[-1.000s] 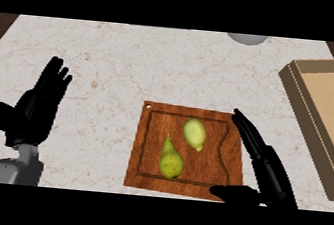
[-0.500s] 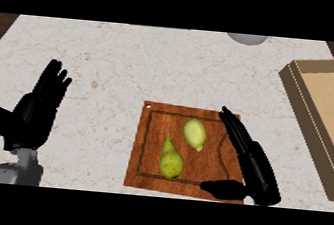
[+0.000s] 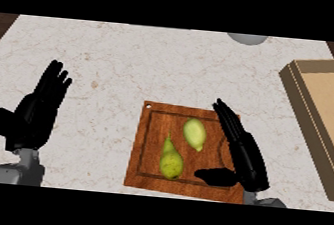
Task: Pick the lemon from the cutting board and place it in the cardboard box
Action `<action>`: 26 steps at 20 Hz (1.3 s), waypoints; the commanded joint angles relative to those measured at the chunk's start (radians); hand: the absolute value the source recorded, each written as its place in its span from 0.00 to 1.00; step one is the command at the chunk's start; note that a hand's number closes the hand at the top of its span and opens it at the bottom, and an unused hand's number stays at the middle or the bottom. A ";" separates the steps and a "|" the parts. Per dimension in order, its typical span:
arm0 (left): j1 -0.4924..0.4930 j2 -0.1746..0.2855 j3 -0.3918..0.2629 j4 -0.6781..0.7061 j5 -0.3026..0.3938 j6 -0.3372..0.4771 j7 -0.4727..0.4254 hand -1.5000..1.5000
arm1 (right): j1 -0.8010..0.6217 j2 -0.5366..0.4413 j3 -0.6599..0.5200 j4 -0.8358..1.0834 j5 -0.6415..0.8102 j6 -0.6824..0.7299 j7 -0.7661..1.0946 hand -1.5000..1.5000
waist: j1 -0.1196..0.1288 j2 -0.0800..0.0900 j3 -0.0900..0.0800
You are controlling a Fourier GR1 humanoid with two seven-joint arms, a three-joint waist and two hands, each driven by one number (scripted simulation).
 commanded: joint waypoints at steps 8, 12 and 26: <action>0.053 -0.031 -0.005 -0.078 -0.021 -0.010 0.019 0.50 | -0.072 0.054 -0.032 0.120 0.023 -0.005 -0.030 0.00 | 0.002 0.000 0.000; 0.040 -0.033 0.014 -0.034 -0.026 -0.029 -0.004 0.50 | -0.046 0.052 -0.020 0.120 0.044 0.001 -0.038 0.00 | 0.000 0.000 0.000; -0.041 0.008 0.086 0.061 0.015 -0.090 0.004 0.50 | -0.154 0.055 -0.001 0.341 0.026 -0.132 -0.092 0.00 | 0.001 0.001 0.000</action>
